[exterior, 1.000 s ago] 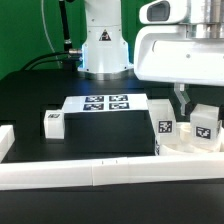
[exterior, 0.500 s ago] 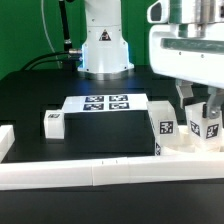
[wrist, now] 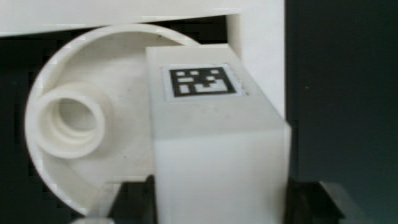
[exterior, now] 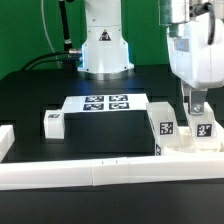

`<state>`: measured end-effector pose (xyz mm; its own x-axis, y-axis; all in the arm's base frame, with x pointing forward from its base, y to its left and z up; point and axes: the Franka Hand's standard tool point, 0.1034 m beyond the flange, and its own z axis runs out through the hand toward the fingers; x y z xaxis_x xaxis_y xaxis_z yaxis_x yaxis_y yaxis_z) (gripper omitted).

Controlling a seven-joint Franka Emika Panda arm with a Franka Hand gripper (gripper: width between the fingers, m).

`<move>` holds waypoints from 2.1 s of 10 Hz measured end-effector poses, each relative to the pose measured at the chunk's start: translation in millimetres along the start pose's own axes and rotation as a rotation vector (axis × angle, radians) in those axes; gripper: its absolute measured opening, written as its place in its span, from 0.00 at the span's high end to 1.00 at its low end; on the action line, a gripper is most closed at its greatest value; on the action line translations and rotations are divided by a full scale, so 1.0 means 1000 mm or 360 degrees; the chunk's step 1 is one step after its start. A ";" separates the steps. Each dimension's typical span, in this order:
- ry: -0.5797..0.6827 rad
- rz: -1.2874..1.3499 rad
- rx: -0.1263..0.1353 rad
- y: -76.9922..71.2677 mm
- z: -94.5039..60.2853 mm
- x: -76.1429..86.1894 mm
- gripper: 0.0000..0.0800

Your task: Assemble stool

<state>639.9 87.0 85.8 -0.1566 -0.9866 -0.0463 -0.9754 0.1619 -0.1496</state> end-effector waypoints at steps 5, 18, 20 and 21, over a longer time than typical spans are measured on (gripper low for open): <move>-0.0150 0.0749 0.0114 0.013 -0.002 -0.003 0.58; -0.0121 -0.0963 0.0159 0.006 -0.018 -0.012 0.19; -0.0120 -0.1584 0.0104 0.003 -0.019 -0.011 0.19; -0.0125 -0.1795 0.0115 0.002 -0.018 -0.009 0.19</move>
Offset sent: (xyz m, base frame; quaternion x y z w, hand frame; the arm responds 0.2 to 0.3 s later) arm -0.0038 -0.0006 0.0012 0.1145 -0.0290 0.4474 0.8865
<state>637.0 95.9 103.6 0.8191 -0.5666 0.0895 -0.5421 -0.8157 -0.2021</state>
